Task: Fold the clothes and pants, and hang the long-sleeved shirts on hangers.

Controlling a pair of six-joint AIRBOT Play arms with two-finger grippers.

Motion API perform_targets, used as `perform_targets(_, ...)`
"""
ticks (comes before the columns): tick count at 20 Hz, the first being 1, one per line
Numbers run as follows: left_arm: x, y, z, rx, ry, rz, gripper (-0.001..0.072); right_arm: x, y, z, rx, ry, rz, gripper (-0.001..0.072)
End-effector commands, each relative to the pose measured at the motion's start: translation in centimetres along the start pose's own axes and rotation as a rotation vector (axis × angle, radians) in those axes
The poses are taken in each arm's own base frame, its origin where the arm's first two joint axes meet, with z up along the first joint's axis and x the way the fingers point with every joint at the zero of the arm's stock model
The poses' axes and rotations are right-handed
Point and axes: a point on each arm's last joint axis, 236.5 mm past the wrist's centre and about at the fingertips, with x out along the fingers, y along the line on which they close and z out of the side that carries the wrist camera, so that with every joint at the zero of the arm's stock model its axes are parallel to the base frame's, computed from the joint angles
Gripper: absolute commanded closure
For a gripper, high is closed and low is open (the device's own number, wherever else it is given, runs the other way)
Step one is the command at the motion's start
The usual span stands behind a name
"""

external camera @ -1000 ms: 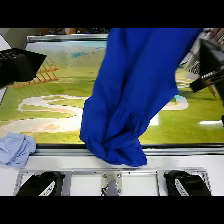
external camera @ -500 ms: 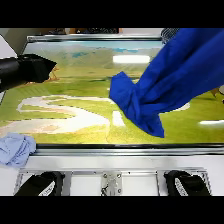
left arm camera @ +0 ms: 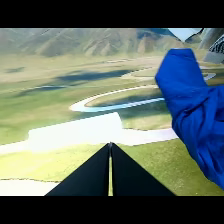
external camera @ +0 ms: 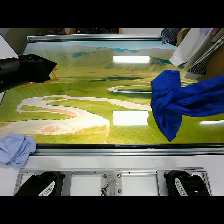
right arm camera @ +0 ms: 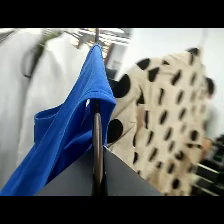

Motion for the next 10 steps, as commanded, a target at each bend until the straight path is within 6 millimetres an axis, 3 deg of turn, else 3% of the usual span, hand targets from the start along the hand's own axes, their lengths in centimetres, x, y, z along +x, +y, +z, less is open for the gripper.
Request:
perform_targets(1,0.0,0.0,0.0,0.0,0.001,0.0,0.0697,-0.3,-3.3,-0.3,-0.077,0.021,-0.129,0.0713)
perform_targets(6,0.0,0.0,-0.2,0.0,0.008,-0.001,0.0697,0.5,-2.6,0.0,-0.138,0.016,-0.155,0.0712)
perform_targets(10,0.0,0.1,-0.6,0.001,0.028,0.003,0.0697,2.6,-0.8,2.5,-0.164,-0.036,-0.18,0.0713)
